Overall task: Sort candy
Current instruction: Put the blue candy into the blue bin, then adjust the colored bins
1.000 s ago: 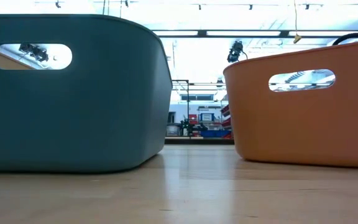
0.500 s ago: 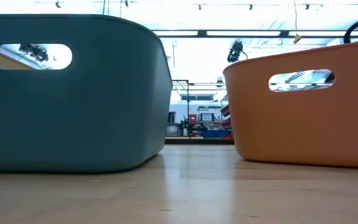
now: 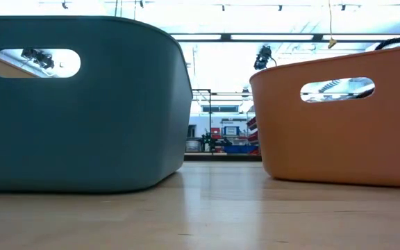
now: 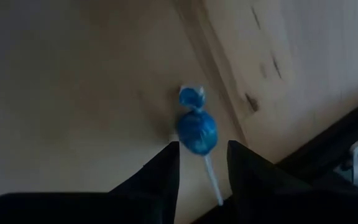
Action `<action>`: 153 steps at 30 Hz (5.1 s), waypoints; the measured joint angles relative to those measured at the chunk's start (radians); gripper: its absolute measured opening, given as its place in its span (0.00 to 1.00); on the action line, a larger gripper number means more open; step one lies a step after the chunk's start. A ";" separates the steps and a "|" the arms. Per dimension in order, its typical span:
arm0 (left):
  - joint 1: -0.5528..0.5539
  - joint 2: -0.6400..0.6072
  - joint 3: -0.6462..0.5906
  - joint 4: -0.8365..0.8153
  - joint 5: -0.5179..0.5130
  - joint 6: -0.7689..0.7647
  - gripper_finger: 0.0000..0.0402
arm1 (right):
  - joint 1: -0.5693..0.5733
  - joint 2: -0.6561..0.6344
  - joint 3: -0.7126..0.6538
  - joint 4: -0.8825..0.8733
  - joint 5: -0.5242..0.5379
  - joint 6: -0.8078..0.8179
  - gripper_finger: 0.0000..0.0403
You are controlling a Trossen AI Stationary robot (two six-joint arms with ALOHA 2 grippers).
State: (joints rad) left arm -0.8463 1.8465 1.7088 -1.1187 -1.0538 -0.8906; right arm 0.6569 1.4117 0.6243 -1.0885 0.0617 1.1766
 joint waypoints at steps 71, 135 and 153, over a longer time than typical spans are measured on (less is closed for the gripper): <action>-0.005 0.000 0.143 -0.001 -0.097 0.211 0.00 | -0.075 -0.144 0.357 0.990 0.226 -0.740 0.16; -0.027 -0.002 0.172 0.008 -0.336 0.308 0.00 | -0.263 0.377 0.357 1.825 0.296 -1.148 0.30; -0.026 -0.002 0.171 0.078 -0.296 0.309 0.00 | -0.146 -0.314 0.357 0.454 0.646 -0.559 0.25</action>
State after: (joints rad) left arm -0.8723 1.8446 1.8801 -1.0405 -1.3495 -0.5812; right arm 0.5111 1.0977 0.9813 -0.6343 0.7079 0.6174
